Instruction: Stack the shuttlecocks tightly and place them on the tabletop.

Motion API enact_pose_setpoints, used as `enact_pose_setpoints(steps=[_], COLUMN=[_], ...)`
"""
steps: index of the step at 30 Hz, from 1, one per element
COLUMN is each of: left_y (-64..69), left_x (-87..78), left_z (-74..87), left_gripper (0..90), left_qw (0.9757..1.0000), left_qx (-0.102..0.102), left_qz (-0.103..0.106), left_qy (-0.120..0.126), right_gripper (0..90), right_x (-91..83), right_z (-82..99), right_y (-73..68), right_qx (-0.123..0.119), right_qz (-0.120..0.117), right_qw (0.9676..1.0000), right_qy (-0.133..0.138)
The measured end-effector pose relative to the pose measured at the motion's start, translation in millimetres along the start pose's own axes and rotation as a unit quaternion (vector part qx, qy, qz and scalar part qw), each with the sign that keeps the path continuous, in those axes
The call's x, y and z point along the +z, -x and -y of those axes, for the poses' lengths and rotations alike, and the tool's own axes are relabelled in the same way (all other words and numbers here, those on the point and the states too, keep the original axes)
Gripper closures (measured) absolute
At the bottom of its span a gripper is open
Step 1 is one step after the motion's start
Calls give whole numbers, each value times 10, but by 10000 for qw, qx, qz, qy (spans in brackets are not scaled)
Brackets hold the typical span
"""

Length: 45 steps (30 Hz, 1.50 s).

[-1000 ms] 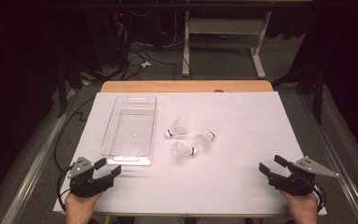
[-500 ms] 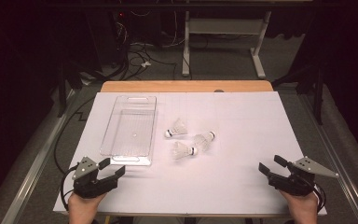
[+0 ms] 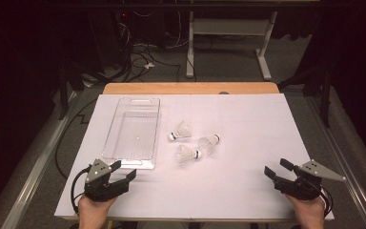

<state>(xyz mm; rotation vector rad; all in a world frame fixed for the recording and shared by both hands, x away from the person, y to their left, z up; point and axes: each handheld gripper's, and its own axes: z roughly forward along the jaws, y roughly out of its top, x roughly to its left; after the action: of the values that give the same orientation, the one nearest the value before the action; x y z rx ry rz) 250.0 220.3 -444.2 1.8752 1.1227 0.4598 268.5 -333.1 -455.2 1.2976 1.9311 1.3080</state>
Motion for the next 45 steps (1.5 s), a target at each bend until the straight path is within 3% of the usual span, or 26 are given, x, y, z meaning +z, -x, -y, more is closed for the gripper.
enact_pose_setpoints(steps=[7, 21, 28, 35, 39, 45], left_y=[60, 175, 248, 404, 446, 489], left_x=[28, 133, 241, 387, 414, 445], left_z=[-38, -112, -184, -254, -296, -332], left_gripper=[394, 411, 400, 397, 399, 413], left_qw=[9999, 9994, 9986, 9972, 9963, 9959], left_qx=[-32, 44, 92, 261, 302, 245], left_qz=[149, 188, 395, 571, 746, 757], left_qy=[-59, -302, -339, -405, -307, -435], right_gripper=[271, 276, 277, 277, 277, 277], right_x=[16, 21, 22, 22, 20, 24], right_z=[-4, -4, -3, -2, -3, -4], right_y=[0, -8, -11, -9, -18, -17], right_qx=[-12, -61, -59, -69, -64, -70], right_qz=[-13, -39, -49, -73, -70, -61], right_qw=[10000, 10000, 9999, 9999, 9999, 9999], right_qy=[-24, -56, -65, -68, -60, -73])
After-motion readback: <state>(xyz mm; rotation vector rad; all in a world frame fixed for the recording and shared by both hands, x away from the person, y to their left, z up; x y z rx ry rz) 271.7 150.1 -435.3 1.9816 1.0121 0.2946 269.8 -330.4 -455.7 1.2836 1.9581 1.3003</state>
